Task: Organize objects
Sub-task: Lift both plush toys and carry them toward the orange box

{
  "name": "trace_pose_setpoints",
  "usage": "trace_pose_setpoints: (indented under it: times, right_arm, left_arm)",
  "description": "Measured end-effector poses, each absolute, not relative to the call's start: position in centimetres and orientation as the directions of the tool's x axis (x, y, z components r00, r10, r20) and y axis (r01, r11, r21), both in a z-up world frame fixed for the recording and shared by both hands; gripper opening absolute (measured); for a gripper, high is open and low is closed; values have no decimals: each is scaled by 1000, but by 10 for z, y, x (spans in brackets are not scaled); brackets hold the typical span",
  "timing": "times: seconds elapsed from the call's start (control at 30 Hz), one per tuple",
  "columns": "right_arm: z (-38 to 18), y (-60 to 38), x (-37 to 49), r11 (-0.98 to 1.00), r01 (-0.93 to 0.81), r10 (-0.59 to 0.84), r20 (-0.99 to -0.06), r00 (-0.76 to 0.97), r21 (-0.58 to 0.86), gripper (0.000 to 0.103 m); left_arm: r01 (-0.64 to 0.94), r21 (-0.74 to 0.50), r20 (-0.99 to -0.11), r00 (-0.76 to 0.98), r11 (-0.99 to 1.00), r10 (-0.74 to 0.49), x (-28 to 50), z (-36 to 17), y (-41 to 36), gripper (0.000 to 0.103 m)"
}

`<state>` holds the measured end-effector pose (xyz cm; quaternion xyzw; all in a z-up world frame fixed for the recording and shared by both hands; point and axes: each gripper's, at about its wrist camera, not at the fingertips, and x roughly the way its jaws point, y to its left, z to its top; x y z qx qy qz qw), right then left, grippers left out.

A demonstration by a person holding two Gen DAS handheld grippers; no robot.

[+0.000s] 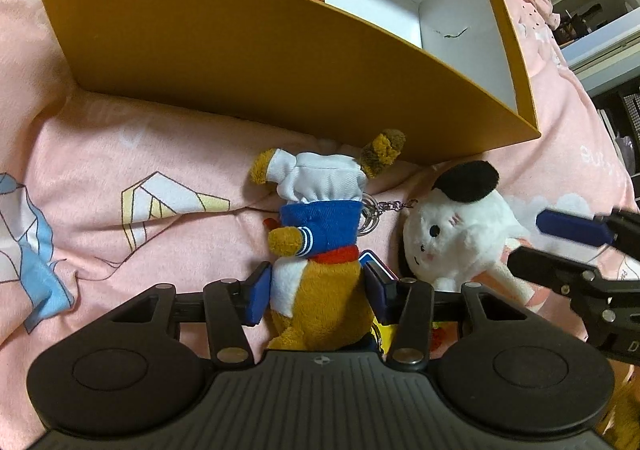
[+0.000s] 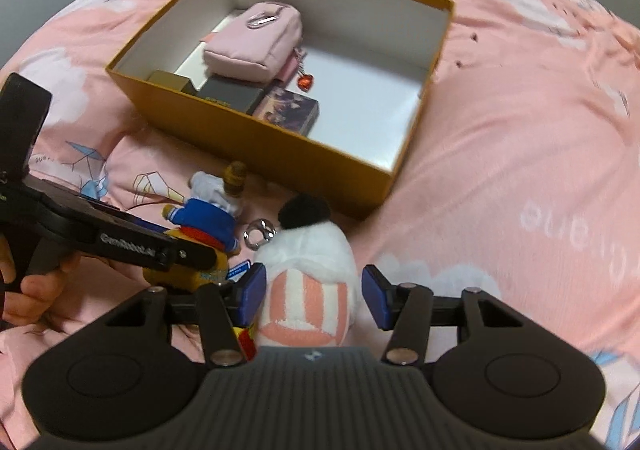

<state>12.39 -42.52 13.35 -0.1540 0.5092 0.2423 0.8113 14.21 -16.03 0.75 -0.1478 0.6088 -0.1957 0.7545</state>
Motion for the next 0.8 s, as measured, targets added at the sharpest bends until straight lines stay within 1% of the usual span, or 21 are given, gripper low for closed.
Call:
trace_pose_setpoints:
  times: [0.1, 0.3, 0.47, 0.67, 0.8]
  right_arm:
    - [132, -409, 127, 786, -617, 226, -910, 347, -40, 62]
    - [111, -380, 130, 684, -716, 145, -935, 322, -140, 63]
    - [100, -376, 141, 652, -731, 79, -940, 331, -202, 63]
    - [95, -385, 164, 698, -704, 90, -959, 270, -132, 63]
    - [89, -394, 173, 729, -684, 107, -979, 172, -41, 70]
  left_arm:
    - [115, -459, -862, 183, 881, -473, 142, 9, -164, 55]
    - [108, -468, -858, 183, 877, -480, 141, 9, -163, 55]
    - [105, -472, -857, 180, 876, -483, 141, 9, -162, 55]
    - [101, -478, -855, 173, 873, -489, 141, 8, -160, 55]
    - [102, -479, -855, 170, 872, -490, 142, 8, -160, 55]
